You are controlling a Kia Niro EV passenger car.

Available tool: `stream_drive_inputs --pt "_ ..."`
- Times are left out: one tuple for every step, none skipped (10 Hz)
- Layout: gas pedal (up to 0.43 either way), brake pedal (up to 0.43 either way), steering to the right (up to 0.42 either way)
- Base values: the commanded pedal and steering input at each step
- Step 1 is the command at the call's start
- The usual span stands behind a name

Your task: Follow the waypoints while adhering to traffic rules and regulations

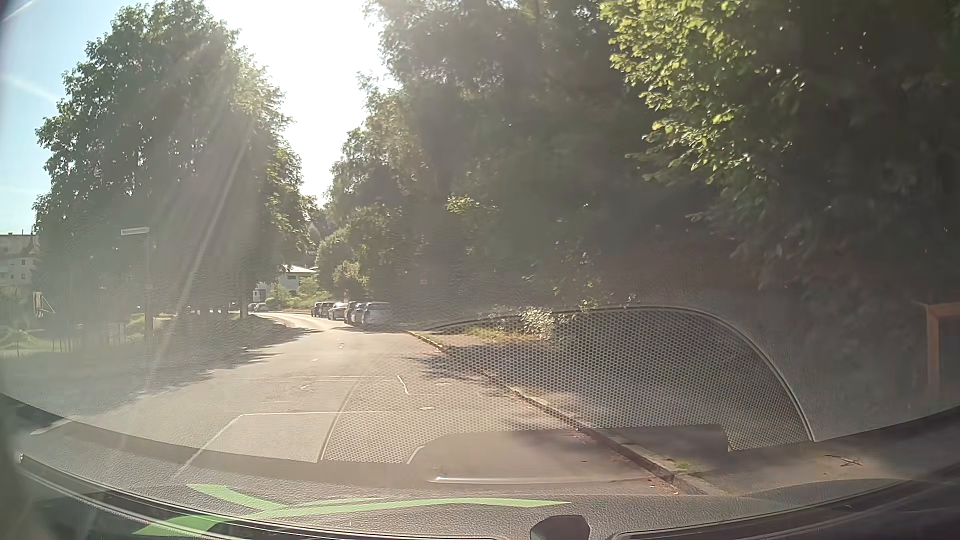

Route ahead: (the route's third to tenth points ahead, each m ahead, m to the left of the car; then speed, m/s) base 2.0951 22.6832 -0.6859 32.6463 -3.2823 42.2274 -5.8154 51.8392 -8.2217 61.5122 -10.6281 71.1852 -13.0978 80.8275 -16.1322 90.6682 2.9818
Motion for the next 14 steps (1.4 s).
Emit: stream_drive_inputs --pt "0.000 0.079 -0.222" --pt "0.000 0.079 -0.246" --pt "0.000 0.079 -0.279" --pt "0.000 0.067 -0.298" --pt "0.000 0.043 -0.316" --pt "0.000 0.030 -0.340" --pt "0.000 0.030 -0.370" --pt "0.000 0.030 -0.403" --pt "0.000 0.030 -0.421" --pt "0.000 0.024 -0.442" --pt "0.000 0.018 -0.467" --pt "0.000 0.012 -0.494" --pt "0.000 0.012 -0.530" --pt "0.000 0.012 -0.574"
